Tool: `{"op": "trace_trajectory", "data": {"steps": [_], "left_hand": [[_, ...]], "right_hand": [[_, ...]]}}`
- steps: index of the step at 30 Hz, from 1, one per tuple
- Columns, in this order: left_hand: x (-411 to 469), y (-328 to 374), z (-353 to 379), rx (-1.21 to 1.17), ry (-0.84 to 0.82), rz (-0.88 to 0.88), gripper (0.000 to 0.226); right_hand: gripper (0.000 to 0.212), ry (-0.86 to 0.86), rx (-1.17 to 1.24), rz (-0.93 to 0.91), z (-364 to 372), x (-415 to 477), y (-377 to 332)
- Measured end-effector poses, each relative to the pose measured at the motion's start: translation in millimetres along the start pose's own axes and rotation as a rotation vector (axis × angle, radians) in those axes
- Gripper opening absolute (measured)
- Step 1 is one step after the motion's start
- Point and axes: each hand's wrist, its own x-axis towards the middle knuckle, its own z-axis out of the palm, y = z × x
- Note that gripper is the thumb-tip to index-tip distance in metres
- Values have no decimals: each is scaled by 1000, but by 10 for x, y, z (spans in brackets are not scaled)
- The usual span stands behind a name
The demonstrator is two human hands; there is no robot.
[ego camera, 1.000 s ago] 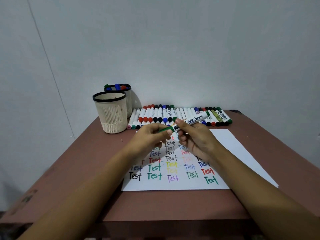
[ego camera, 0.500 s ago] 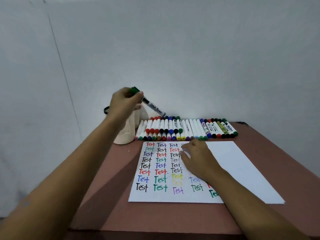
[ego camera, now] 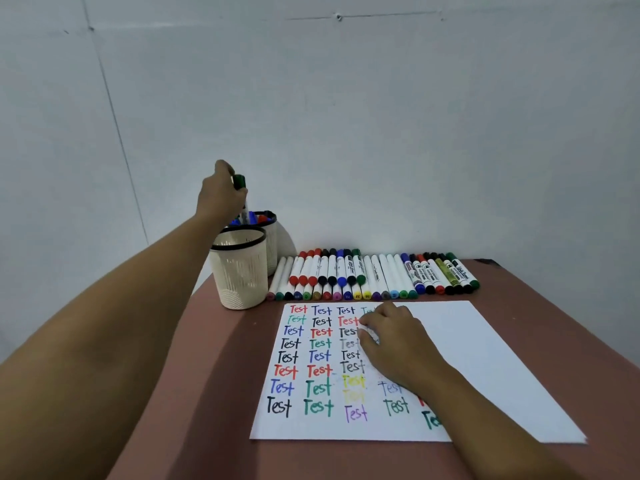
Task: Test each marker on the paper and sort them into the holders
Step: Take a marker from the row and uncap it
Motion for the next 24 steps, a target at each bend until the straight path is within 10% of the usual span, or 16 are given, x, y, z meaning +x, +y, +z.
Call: {"op": "trace_trajectory", "data": {"steps": [10,17,24], "left_hand": [[18,-166,213,368,-294,70,30],[-472,259,126,147,-109,373,29],[-1317,300,423,94,-303,446,30]], "right_hand": [[38,-1,-6,1,9,26,27],[38,-21,-9,12,17,13,7],[38,-64,-53,-2,-41,45,-35]]}}
